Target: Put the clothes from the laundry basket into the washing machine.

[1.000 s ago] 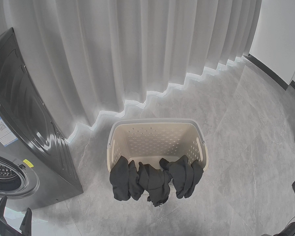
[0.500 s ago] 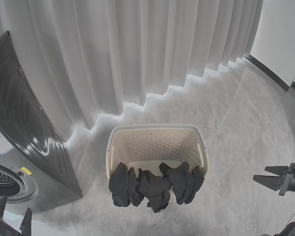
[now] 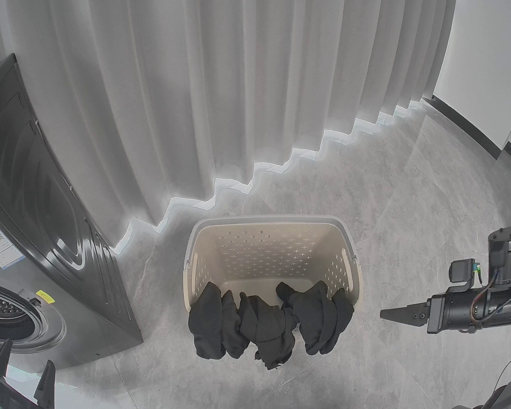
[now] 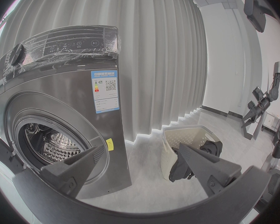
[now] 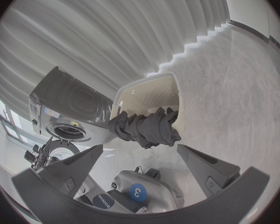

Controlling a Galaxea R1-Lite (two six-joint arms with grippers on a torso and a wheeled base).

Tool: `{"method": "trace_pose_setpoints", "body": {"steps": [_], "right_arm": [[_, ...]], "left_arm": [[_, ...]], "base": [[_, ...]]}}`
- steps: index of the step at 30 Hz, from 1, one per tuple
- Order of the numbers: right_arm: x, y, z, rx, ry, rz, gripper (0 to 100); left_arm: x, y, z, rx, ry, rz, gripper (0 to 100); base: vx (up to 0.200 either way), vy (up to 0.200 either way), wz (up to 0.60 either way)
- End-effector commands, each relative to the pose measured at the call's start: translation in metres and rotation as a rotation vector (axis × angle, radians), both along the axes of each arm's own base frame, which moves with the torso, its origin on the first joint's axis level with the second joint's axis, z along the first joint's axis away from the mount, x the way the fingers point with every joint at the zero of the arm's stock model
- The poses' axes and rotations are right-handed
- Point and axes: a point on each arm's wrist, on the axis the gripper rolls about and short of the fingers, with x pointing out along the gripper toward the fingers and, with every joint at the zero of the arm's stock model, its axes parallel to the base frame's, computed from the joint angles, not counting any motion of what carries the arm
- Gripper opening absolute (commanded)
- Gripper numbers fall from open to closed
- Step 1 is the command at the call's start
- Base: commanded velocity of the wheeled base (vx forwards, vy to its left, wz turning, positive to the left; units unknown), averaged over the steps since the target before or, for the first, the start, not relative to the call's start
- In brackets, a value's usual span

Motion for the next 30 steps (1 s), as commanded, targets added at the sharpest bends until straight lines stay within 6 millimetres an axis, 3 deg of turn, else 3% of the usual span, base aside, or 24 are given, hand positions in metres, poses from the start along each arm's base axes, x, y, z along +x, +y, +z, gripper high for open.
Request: {"method": "trace_pose_setpoints", "body": {"steps": [1,13,30], "right_arm": [[0.022,0.008,-0.029,-0.039,0.108,-0.027,100],[0.052,0.021,-0.076,-0.063,0.130,-0.067,100],[0.070,0.053,-0.113,-0.016,0.123,-0.128,100]], "left_arm": [[0.000,0.000,-0.005,0.000,0.005,0.000,100],[0.000,0.000,-0.005,0.000,0.005,0.000,100],[0.000,0.000,-0.005,-0.002,0.005,0.000,100]], "base": [[0.000,0.000,0.00],[0.000,0.000,0.00],[0.000,0.000,0.00]]}}
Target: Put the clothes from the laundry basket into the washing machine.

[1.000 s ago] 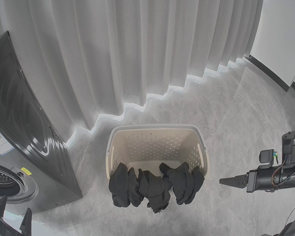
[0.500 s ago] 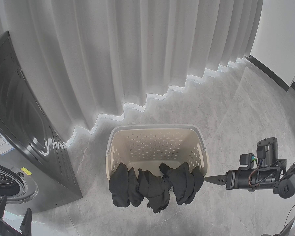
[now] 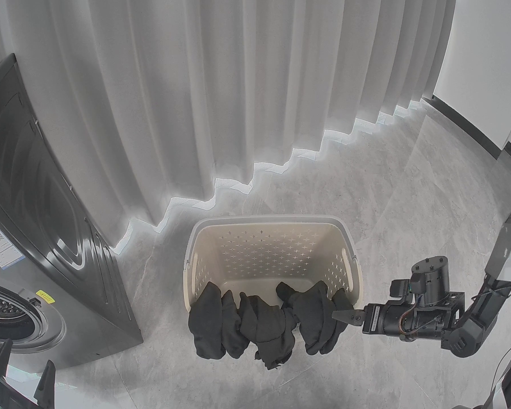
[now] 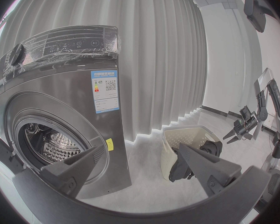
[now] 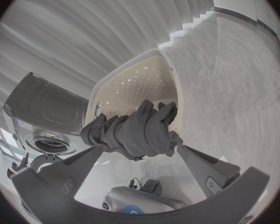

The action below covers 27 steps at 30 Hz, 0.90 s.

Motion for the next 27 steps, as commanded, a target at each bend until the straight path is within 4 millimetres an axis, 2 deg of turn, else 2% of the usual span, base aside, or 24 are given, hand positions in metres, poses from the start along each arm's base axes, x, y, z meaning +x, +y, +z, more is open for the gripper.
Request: {"method": "trace_pose_setpoints", "body": {"steps": [1,12,20,27], "right_arm": [[0.003,0.007,-0.020,-0.025,0.045,0.008,100],[0.012,0.013,-0.050,-0.040,0.011,-0.017,100],[0.014,0.019,-0.057,-0.020,-0.004,-0.011,100],[0.020,0.022,-0.056,-0.004,-0.023,-0.019,100]], "left_arm": [[0.000,0.000,-0.005,0.000,0.005,0.000,100],[0.000,0.000,-0.005,-0.002,0.005,0.000,100],[0.000,0.000,-0.005,-0.002,0.005,0.000,100],[0.000,0.000,-0.005,-0.002,0.005,0.000,100]], "base": [[0.000,0.000,0.00],[0.000,0.000,0.00],[0.000,0.000,0.00],[0.000,0.000,0.00]]}}
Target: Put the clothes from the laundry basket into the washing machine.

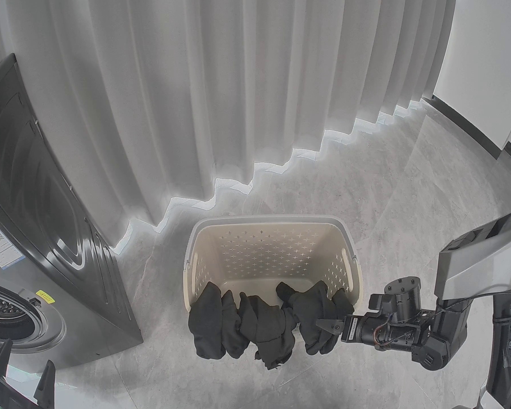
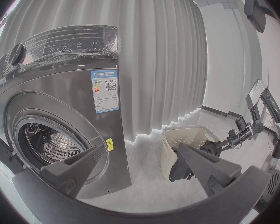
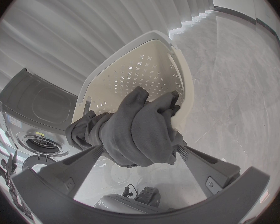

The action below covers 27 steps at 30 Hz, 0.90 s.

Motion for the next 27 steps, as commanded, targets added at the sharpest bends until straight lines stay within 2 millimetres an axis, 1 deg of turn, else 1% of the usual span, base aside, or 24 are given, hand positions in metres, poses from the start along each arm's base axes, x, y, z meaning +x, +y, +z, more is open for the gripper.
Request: {"method": "trace_pose_setpoints", "body": {"steps": [1,2,3,8,14,16,19,21,22,24,25,27], "right_arm": [[0.003,0.001,0.000,0.009,-0.012,-0.001,100],[0.004,0.002,0.001,0.014,-0.021,-0.003,100],[0.005,0.002,0.001,0.016,-0.027,-0.004,0],[0.004,0.003,-0.005,0.005,-0.039,-0.018,0],[0.001,0.003,-0.004,0.006,-0.038,-0.011,0],[-0.004,0.002,-0.001,0.006,-0.038,-0.004,0],[-0.012,0.005,0.011,0.032,-0.087,0.019,0],[-0.016,0.005,0.014,0.039,-0.099,0.025,0],[-0.023,0.005,0.023,0.055,-0.135,0.040,0],[-0.029,0.004,0.033,0.065,-0.162,0.049,0],[-0.033,0.002,0.043,0.074,-0.189,0.053,0],[-0.038,0.000,0.056,0.095,-0.223,0.055,0]], "left_arm": [[0.000,0.000,-0.005,0.000,0.005,0.000,100],[0.000,0.000,-0.005,0.000,0.005,0.000,100],[0.000,0.000,-0.005,0.000,0.005,0.000,100],[0.000,0.000,-0.005,0.000,0.005,0.000,100],[0.000,0.000,-0.005,0.000,0.005,0.000,100],[0.000,0.000,-0.005,0.000,0.005,0.000,100],[0.000,0.000,-0.005,0.000,0.005,0.000,100],[0.000,0.000,-0.005,0.000,0.005,0.000,100],[0.000,0.000,-0.005,0.000,0.005,0.000,100],[0.000,0.000,-0.005,0.000,0.005,0.002,100],[0.000,0.000,-0.005,0.001,0.005,0.000,100],[0.000,0.000,-0.005,0.001,0.005,0.002,100]], "base": [[0.000,0.000,0.00],[0.000,0.000,0.00],[0.000,0.000,0.00],[0.000,0.000,0.00],[0.000,0.000,0.00],[0.000,0.000,0.00],[0.000,0.000,0.00],[0.000,0.000,0.00],[0.000,0.000,0.00],[0.000,0.000,0.00],[0.000,0.000,0.00],[0.000,0.000,0.00]]}}
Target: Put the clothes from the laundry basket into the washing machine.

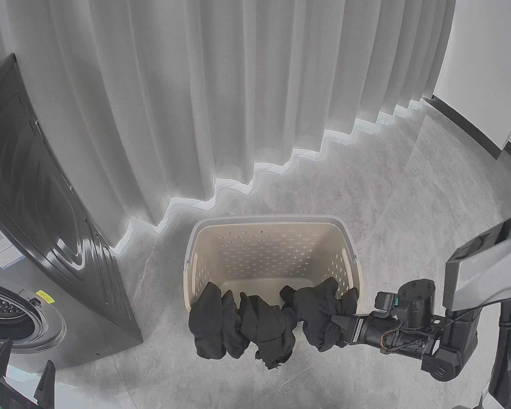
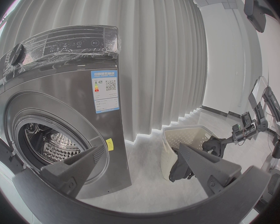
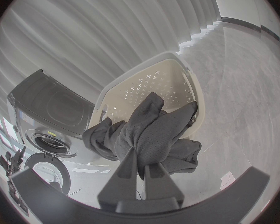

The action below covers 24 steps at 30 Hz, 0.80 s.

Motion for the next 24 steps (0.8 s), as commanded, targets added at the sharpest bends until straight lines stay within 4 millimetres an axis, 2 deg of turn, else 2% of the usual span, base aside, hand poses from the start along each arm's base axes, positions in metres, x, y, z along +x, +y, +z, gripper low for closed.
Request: {"method": "trace_pose_setpoints", "body": {"steps": [1,4,5,6,11,13,14,19,24], "right_arm": [[-0.019,-0.006,0.041,0.054,-0.102,0.024,0],[-0.027,-0.009,0.065,0.100,-0.175,0.034,0],[-0.027,-0.009,0.065,0.100,-0.175,0.034,0],[-0.032,-0.011,0.079,0.122,-0.229,0.048,0],[-0.041,-0.009,0.106,0.172,-0.345,0.142,0],[-0.042,-0.008,0.109,0.185,-0.357,0.158,0],[-0.042,-0.007,0.120,0.220,-0.400,0.202,0],[-0.035,-0.002,0.140,0.271,-0.483,0.222,0],[-0.029,0.000,0.143,0.263,-0.477,0.196,0]], "left_arm": [[0.000,0.000,-0.005,0.001,0.005,0.002,100],[0.000,0.000,-0.005,0.001,0.005,0.002,100],[0.000,0.000,-0.005,0.001,0.005,0.002,100],[0.000,0.000,-0.005,0.001,0.005,0.002,100],[0.000,0.000,-0.005,0.001,0.005,0.002,100],[0.000,0.000,-0.005,-0.001,0.005,0.002,100],[0.000,0.000,-0.005,-0.001,0.005,0.002,100],[0.000,0.000,-0.005,0.001,0.005,0.002,100],[0.000,0.000,-0.005,0.001,0.006,0.003,100]], "base": [[0.000,0.000,0.00],[0.000,0.000,0.00],[0.000,0.000,0.00],[0.000,0.000,0.00],[0.000,0.000,0.00],[0.000,0.000,0.00],[0.000,0.000,0.00],[0.000,0.000,0.00],[0.000,0.000,0.00]]}}
